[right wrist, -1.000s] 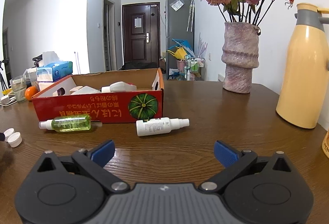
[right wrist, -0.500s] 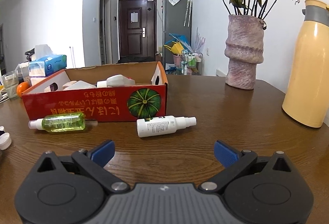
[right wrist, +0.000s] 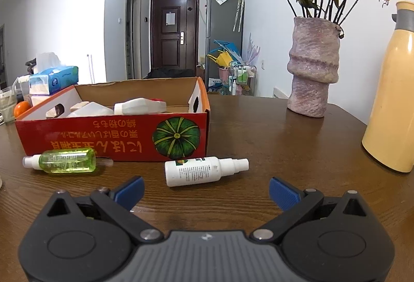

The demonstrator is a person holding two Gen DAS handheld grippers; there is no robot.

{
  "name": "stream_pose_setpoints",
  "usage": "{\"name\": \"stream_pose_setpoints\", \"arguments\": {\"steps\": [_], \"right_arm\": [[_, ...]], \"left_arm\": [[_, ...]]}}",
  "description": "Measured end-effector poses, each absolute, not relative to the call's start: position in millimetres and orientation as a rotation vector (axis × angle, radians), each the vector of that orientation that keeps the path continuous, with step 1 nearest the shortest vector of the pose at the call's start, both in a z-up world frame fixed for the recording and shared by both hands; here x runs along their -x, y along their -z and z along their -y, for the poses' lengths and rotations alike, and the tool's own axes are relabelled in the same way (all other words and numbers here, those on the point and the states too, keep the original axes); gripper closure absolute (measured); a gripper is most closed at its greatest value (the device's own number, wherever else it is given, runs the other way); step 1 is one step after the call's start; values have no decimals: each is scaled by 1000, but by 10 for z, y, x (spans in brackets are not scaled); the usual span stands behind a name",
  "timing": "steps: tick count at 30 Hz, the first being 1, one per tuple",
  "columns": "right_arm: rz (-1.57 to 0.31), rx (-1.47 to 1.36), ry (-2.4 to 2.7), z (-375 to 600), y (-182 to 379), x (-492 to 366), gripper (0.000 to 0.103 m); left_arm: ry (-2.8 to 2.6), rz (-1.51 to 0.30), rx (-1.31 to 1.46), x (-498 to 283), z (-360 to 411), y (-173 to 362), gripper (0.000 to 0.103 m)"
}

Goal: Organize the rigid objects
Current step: 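Grasp a white bottle cap with the left tool, then lift the white cap with the left tool while the right tool grasps the white spray bottle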

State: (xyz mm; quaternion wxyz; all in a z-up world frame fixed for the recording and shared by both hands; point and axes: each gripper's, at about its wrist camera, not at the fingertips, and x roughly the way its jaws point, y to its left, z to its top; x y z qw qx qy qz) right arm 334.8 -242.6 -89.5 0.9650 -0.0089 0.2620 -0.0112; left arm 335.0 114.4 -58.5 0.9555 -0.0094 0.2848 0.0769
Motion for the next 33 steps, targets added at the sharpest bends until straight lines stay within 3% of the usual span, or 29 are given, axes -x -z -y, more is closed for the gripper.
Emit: {"name": "stream_pose_setpoints", "arguments": {"steps": [33], "right_arm": [[-610, 65, -39, 2565, 996, -3977, 0]], "left_arm": [[-109, -573, 57, -3317, -407, 548, 62]]}}
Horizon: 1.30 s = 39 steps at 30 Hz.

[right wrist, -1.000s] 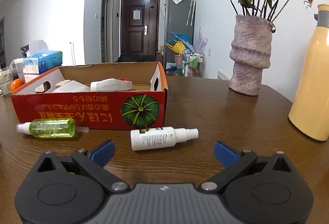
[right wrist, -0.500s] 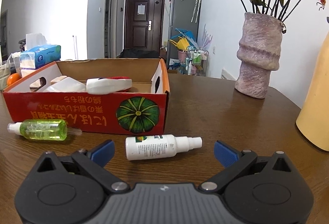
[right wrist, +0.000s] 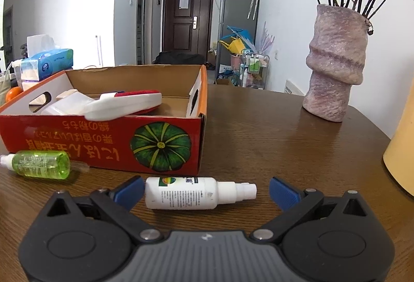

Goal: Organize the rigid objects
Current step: 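Lift the white cap with the left tool while the right tool grasps the white spray bottle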

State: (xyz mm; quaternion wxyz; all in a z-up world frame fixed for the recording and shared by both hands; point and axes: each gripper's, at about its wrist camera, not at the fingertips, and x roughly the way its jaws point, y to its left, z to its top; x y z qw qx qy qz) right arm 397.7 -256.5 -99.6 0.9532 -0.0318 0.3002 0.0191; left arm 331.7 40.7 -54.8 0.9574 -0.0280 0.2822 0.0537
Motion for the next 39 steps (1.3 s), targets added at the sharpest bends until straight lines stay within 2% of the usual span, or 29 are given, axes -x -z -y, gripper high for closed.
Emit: {"name": "stream_pose_setpoints", "arguments": {"steps": [15, 18, 39], "right_arm": [[-707, 36, -82, 2655, 1088, -4215, 0], [-718, 26, -81, 2664, 1100, -4233, 7], [-625, 52, -26, 2570, 982, -3931, 7]], "left_arm": [[-72, -586, 38, -3331, -181, 590, 62], [-70, -587, 37, -3335, -169, 593, 61], [-50, -561, 51, -3255, -177, 529, 62]]}}
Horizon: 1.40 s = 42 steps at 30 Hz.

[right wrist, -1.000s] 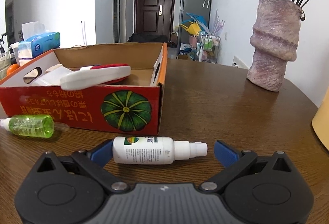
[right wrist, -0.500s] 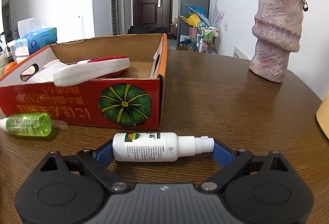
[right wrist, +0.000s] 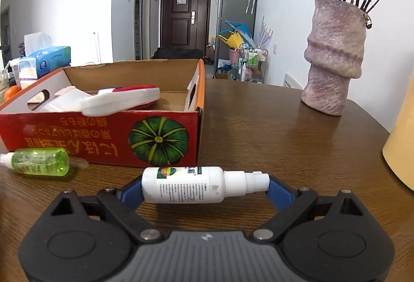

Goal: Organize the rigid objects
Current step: 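Lift the white cap with the left tool while the right tool grasps the white spray bottle, then carry the white cap and white spray bottle over the cardboard box with both tools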

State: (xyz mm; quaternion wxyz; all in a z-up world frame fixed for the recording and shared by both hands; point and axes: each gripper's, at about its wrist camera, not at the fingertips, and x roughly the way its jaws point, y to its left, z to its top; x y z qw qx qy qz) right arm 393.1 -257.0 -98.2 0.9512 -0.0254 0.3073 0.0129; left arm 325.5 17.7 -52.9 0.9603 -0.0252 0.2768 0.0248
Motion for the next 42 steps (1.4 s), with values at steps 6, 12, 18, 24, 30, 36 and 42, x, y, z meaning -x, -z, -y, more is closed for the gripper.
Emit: {"name": "stream_pose_setpoints", "arguments": {"steps": [6, 12, 18, 24, 30, 36, 42], "right_arm": [[-592, 45, -29, 2503, 903, -3757, 7], [-560, 42, -26, 2432, 819, -3565, 7], [-521, 26, -31, 2347, 707, -3352, 7], [-466, 17, -45, 2243, 552, -3143, 7], [-429, 14, -66, 2105, 428, -3031, 7], [-400, 7, -85, 1969, 340, -3010, 7], [-370, -2, -90, 1891, 226, -3077, 7]], "left_arm": [[-39, -547, 60, -3206, -152, 485, 62], [-14, -530, 71, -3132, -94, 418, 61], [20, -506, 82, -3038, -7, 328, 62], [43, -495, 90, -2998, 47, 247, 61], [49, -481, 95, -3000, 79, 149, 61], [54, -452, 98, -3044, 109, 21, 61], [44, -421, 95, -3148, 128, -89, 61]]}}
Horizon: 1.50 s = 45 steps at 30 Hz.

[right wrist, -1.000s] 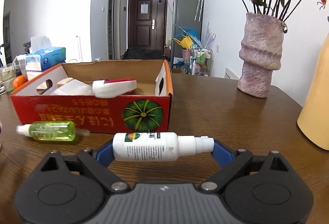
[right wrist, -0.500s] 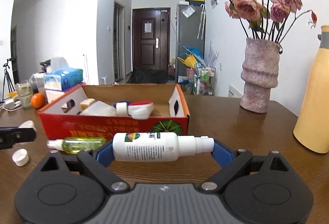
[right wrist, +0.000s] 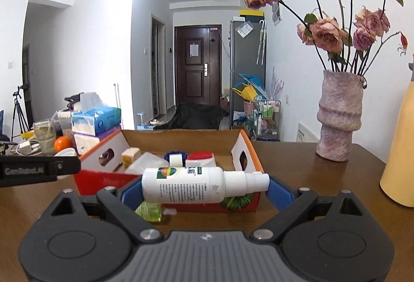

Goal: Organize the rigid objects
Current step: 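Carry the white cap and white spray bottle over the cardboard box with both tools, then open the left tool to drop the cap while the right tool drops the spray bottle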

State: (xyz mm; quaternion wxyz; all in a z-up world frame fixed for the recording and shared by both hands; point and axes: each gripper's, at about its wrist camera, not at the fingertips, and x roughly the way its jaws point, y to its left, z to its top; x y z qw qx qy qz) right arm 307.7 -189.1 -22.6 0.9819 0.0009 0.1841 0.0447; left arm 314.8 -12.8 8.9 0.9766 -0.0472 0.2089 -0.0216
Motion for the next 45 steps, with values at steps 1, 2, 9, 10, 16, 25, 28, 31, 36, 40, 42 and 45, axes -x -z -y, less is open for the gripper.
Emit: {"name": "stream_pose_setpoints", "arguments": {"steps": [1, 2, 9, 10, 16, 25, 28, 31, 36, 40, 42, 45], "right_arm": [[-366, -5, -90, 1878, 210, -3100, 7], [-363, -6, -89, 1864, 199, -3121, 7], [-346, -1, -92, 1767, 193, -3335, 7], [-347, -1, -92, 1760, 199, -3376, 7], [-355, -9, -93, 1759, 230, -3613, 7], [-364, -12, -105, 1721, 274, -3936, 7], [-364, -11, -102, 1715, 291, -4026, 7], [-366, -8, -100, 1710, 308, -4112, 7], [-367, 5, -104, 1678, 318, -4234, 7], [-365, 12, -105, 1655, 327, -4330, 7], [-364, 14, -105, 1652, 323, -4364, 7], [-363, 16, -101, 1653, 320, -4430, 7]], "left_arm": [[41, -416, 99, -3175, 130, -102, 61], [40, -414, 102, -3197, 130, -109, 61], [16, -411, 134, -3411, 115, -98, 61], [15, -410, 138, -3439, 113, -93, 61], [4, -414, 152, -3653, 95, -71, 61], [-13, -417, 166, -3979, 70, -58, 61], [-17, -422, 169, -4073, 63, -46, 61], [-18, -426, 173, -4156, 53, -33, 61], [-20, -429, 171, -4281, 62, -24, 61], [-21, -431, 168, -4380, 71, -12, 61], [-20, -431, 167, -4408, 69, -9, 61], [-20, -431, 164, -4493, 81, -5, 61]]}}
